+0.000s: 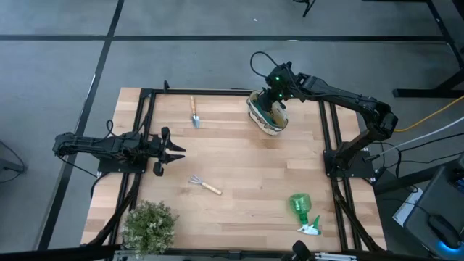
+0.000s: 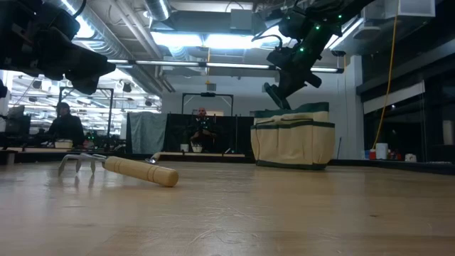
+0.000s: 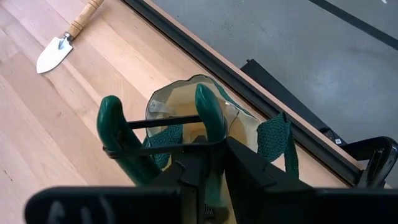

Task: Pick & Place Garden tools in Gardening bag
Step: Put the cutter into the white bag

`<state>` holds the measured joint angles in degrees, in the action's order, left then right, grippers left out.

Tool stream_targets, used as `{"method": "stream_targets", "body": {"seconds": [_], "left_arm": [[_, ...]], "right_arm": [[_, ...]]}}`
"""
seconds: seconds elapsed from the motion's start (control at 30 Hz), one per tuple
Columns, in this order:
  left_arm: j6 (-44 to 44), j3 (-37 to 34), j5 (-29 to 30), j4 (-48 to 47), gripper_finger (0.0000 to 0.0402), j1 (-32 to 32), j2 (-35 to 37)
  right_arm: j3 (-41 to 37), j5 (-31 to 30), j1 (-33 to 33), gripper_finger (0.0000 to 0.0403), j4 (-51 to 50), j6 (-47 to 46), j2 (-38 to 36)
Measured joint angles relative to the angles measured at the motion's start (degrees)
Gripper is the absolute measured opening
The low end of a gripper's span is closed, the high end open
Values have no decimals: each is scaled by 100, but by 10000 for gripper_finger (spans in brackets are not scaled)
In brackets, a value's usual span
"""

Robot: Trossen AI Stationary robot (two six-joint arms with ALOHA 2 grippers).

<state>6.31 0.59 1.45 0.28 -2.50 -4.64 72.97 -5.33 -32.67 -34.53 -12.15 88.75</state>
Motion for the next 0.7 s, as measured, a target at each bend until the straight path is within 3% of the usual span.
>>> {"method": "stream_targets", "body": {"seconds": [0.53,0.7], "left_arm": [[0,-1,0,-1,106,-1,0],[0,-2,0,-1,106,-2,0]], "right_arm": [[0,1,-129,56,-446,101,0],[0,313,-268,56,-674,101,0]]}}
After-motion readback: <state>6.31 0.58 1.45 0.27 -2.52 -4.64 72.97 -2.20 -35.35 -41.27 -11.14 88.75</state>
